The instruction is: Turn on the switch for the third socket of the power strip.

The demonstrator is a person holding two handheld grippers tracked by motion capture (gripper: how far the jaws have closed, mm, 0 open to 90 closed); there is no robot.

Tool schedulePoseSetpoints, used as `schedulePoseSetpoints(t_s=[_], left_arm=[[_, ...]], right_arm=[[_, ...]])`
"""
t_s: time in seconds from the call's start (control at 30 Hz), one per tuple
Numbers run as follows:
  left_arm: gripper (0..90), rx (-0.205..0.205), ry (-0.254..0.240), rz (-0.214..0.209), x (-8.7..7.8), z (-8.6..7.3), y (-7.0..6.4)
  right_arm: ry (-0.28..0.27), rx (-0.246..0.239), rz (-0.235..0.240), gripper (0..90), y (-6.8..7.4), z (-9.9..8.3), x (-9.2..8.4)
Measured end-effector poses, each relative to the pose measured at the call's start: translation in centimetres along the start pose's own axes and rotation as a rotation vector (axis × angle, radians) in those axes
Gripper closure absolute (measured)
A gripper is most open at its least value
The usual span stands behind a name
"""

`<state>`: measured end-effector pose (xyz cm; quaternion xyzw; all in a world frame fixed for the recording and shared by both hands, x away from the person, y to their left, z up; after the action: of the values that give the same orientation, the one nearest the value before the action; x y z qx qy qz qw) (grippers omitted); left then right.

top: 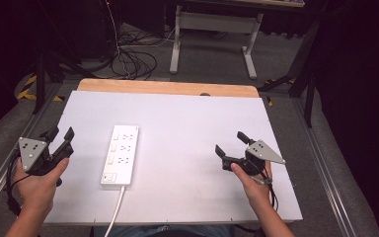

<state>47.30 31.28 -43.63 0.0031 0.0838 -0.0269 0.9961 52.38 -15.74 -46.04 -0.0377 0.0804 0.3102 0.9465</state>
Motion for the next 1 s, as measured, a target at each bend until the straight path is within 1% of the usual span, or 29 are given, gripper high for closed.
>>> schedulePoseSetpoints(t_s=[0.17, 0.27, 0.3, 0.33, 0.4, 0.43, 0.47, 0.5, 0.67, 0.7, 0.8, 0.87, 0.93, 1.0], left_arm=[[57.2, 0.003, 0.004, 0.004, 0.0, 0.0, 0.1], [59.0, 0.006, 0.001, 0.02, 0.0, 0.1, 0.3], [59.7, -0.001, -0.003, 0.023, 0.0, 0.1, 0.3], [62.6, 0.0, 0.0, 0.025, -0.1, 0.1, 0.4], [63.7, 0.003, 0.0, 0.03, -0.1, 0.2, 0.6], [64.9, -0.004, -0.003, 0.032, -0.1, 0.2, 0.6], [67.3, -0.006, -0.001, 0.03, -0.2, 0.2, 0.7], [67.3, -0.007, 0.0, 0.03, -0.2, 0.2, 0.7], [74.0, -0.011, 0.003, 0.027, -0.2, 0.2, 0.8], [74.0, -0.008, 0.003, 0.024, -0.2, 0.2, 0.8], [77.8, -0.008, 0.0, 0.023, -0.3, 0.2, 0.8], [80.1, 0.003, -0.001, 0.02, -0.3, 0.3, 0.9], [82.5, 0.001, -0.001, 0.016, -0.3, 0.3, 1.0], [85.1, 0.004, -0.001, 0.012, -0.3, 0.3, 1.0]], right_arm=[[0.0, -0.003, 0.002, 6.9, 0.0, 0.0, 0.0], [0.001, 0.0, 0.003, 6.9, 0.1, 0.0, 0.0], [0.0, 0.001, 0.004, 6.9, 0.1, 0.0, 0.0], [0.001, 0.001, 0.005, 6.9, 0.1, 0.0, 0.0], [0.002, 0.001, 0.005, 6.9, 0.1, 0.0, 0.0], [0.002, 0.001, 0.005, 6.9, 0.1, 0.0, 0.0], [0.001, 0.001, 0.005, 7.0, 0.1, 0.0, 0.0], [0.001, 0.001, 0.005, 7.0, 0.1, 0.0, 0.0], [0.002, 0.0, 0.005, 7.0, 0.1, 0.0, 0.0], [0.002, 0.0, 0.005, 7.0, 0.1, 0.0, 0.0], [0.005, -0.001, 0.006, 7.0, 0.1, -0.1, 0.0], [0.007, 0.001, 0.005, 7.0, 0.1, -0.1, 0.0], [0.006, 0.001, 0.006, 7.1, 0.1, -0.1, 0.0], [0.006, -0.009, 0.003, 7.3, 0.1, -0.1, 0.0]])
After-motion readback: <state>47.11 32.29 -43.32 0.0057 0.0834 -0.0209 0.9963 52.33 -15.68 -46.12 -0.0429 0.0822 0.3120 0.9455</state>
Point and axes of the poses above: each handheld gripper's, and its own axes: x roughly forward along the jaws, z roughly out of its top, y roughly to its left, the point moved 9 cm from there along x, roughly forward along the jaws, and after that the axes turned 2 degrees about y, right-handed, at the moved point
